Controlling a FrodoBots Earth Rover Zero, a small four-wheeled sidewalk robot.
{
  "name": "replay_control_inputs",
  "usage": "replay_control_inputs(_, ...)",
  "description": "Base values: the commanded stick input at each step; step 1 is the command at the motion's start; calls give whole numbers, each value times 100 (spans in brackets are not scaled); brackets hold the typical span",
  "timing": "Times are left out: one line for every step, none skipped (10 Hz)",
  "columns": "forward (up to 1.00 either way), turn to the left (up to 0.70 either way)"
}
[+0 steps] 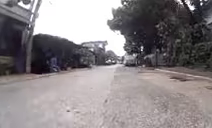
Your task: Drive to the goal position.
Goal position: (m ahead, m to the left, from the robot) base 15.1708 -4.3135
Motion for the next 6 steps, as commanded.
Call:
replay_control_inputs(100, 0)
replay_control_inputs(100, -17)
replay_control_inputs(100, -27)
replay_control_inputs(100, -6)
replay_control_inputs(100, 0)
replay_control_inputs(100, 0)
